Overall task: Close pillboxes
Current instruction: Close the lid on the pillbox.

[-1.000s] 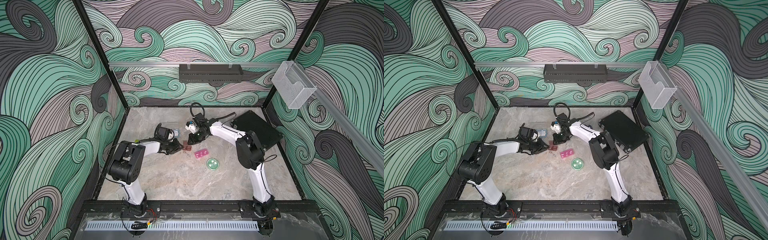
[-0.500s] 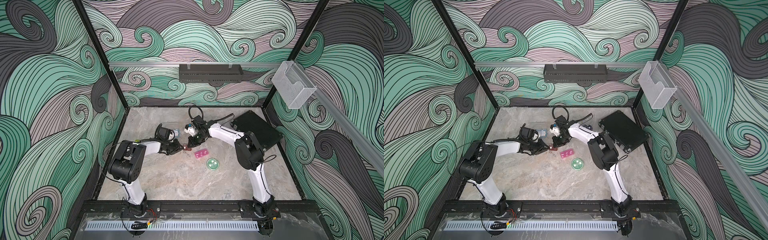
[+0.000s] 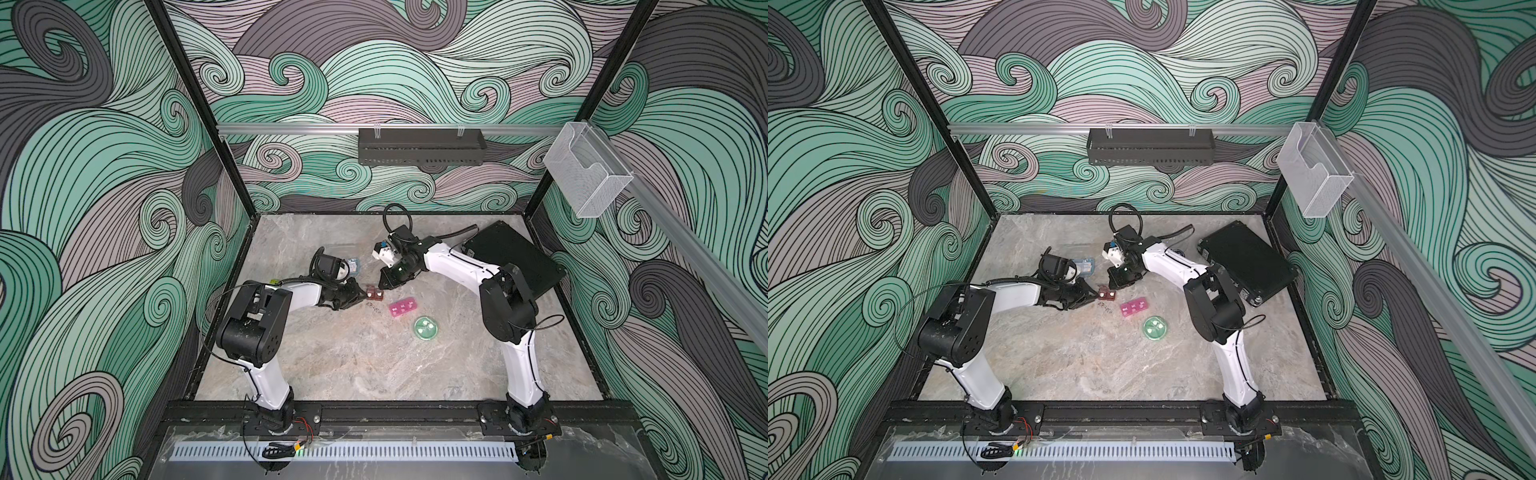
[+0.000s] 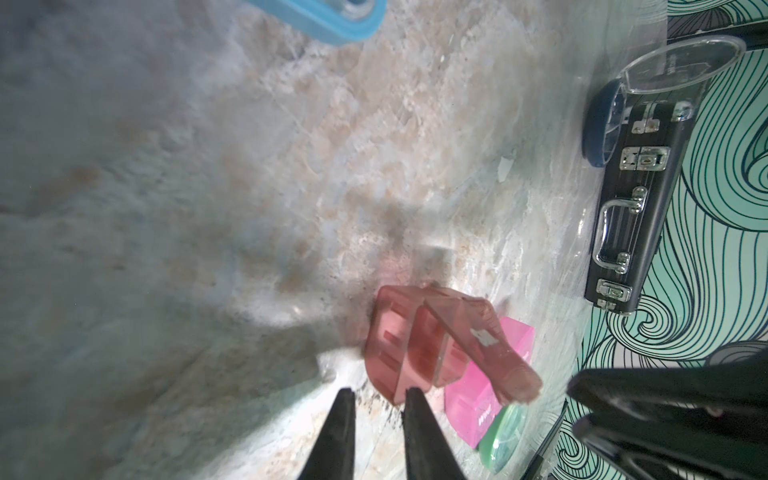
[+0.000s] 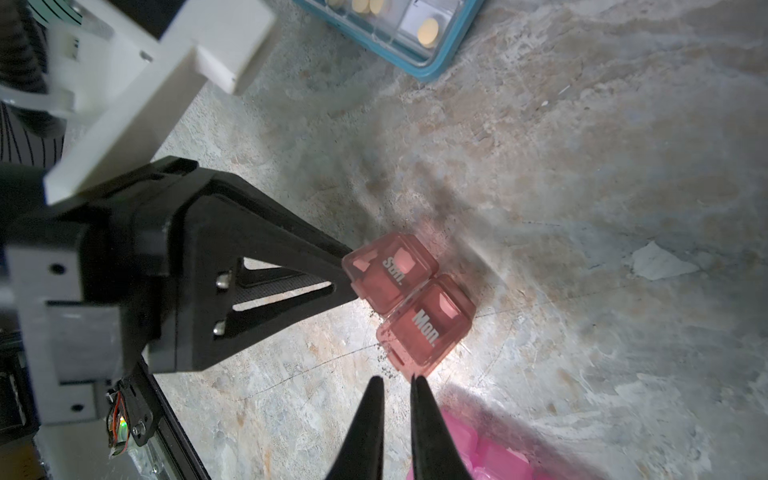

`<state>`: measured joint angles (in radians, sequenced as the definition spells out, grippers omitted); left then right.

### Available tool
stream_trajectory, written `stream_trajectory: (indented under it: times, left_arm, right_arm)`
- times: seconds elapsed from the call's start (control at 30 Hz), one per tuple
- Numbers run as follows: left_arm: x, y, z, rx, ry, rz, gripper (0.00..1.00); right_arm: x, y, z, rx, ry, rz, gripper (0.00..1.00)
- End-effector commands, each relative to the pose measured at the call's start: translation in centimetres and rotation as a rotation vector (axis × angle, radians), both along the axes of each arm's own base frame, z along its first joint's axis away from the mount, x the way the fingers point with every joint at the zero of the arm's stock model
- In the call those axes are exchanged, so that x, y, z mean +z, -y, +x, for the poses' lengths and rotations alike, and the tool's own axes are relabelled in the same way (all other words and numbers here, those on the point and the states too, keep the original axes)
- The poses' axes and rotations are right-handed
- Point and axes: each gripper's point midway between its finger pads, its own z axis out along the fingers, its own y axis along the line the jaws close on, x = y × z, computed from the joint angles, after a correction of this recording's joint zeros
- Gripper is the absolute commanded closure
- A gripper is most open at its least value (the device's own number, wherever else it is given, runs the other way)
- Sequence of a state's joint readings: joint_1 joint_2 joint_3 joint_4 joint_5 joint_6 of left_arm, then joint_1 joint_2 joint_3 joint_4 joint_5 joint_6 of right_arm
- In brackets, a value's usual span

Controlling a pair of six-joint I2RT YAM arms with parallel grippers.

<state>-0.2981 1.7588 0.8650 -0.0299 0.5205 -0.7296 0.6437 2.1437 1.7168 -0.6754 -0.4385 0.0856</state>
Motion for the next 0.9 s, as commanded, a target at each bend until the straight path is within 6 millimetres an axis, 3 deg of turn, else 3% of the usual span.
stream_trajectory:
  times: [0.0,0.53,0.87]
  left_arm:
    - [0.8,0.6,1.0,-0.004,0.024,-0.004,0.77]
    - [0.1,1.1,1.0,0.003,0.011,-0.003,0.77]
    - [-0.2,1.2,1.1,0.006,0.003,-0.002,0.77]
  right_arm:
    - [-0.7,-0.3,0.2,0.004,-0.016,-0.005,0.84]
    - [-3.5,-0.1,-0.5,0.020,-0.040,-0.071,0.83]
    - [-4.4,0.7,-0.4,0.011,-0.022,-0.155,0.71]
